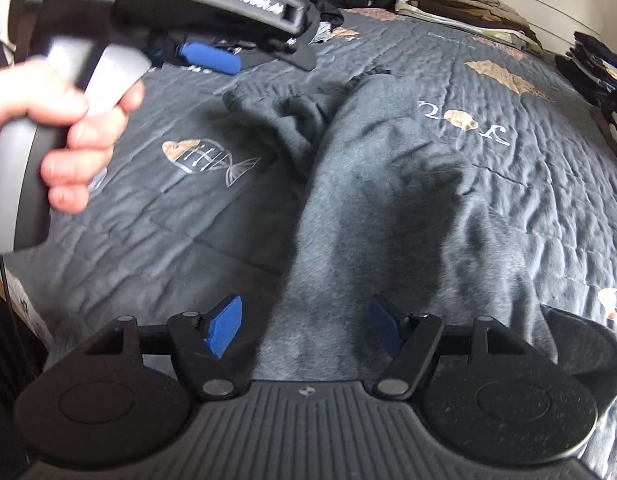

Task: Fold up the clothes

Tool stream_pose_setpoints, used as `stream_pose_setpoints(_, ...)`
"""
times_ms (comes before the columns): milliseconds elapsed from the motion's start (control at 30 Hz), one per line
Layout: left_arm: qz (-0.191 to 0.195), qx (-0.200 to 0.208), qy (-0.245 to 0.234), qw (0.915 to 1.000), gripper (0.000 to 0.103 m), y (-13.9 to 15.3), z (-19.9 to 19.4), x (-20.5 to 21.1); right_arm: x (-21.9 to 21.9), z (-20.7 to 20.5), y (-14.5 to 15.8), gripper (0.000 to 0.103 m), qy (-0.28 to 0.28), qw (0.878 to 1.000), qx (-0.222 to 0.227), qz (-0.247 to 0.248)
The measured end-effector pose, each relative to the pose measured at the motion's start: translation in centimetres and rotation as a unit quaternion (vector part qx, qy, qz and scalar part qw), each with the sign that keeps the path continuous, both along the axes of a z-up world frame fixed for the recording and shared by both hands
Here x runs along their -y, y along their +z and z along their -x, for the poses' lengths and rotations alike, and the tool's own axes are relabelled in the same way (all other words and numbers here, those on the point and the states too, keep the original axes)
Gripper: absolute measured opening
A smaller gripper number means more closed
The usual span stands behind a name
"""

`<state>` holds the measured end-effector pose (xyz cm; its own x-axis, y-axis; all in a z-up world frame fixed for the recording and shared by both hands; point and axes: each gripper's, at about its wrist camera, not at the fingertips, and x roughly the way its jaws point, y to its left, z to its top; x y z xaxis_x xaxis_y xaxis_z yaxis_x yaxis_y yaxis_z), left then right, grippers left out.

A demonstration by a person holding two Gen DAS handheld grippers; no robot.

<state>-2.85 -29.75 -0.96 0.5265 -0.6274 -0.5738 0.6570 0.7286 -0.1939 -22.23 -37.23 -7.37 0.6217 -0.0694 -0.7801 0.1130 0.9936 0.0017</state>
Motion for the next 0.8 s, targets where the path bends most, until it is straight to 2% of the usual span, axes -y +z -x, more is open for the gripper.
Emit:
stream_pose_setpoints(100, -0.006, -0.002, 0.007, 1.0000, 0.071, -0.1, -0.1, -0.6, -1.3, -0.2, -1.2, 0.070, 0.002, 0.999, -0.015, 0.041)
stream_pose_setpoints(267, -0.009, -0.002, 0.012, 0.9999, 0.074, -0.2, -0.3, -1.6, -2.2, -0.1, -2.6, 0.069, 0.010, 0.997, -0.023, 0.079)
stream_pose_setpoints(333, -0.011, -0.005, 0.014, 0.9998, 0.074, -0.3, -0.5, -1.8, -2.2, 0.3, -2.6, 0.058, 0.009, 0.996, -0.016, 0.083)
stream_pose_setpoints(400, -0.006, -0.009, 0.013, 0.9999, 0.074, -0.4, -0.7, -2.0, -1.8, 0.4, -2.3, 0.018, 0.004, 0.997, -0.018, 0.078)
stream_pose_setpoints(467, -0.002, -0.011, 0.012, 0.9999, 0.074, -0.5, -0.7, -2.1, -1.0, 0.8, -1.3, 0.007, -0.004, 0.998, -0.008, 0.067)
stream_pose_setpoints(600, 0.001, -0.010, 0.008, 0.9999, 0.074, -0.4, -0.6, -2.1, 0.6, 1.5, 0.8, 0.004, -0.023, 0.999, 0.012, 0.046)
stream_pose_setpoints(800, 0.011, -0.007, 0.005, 0.9999, 0.074, 0.0, -0.4, -2.5, 4.7, 3.2, 6.5, 0.004, -0.047, 0.996, 0.048, 0.056)
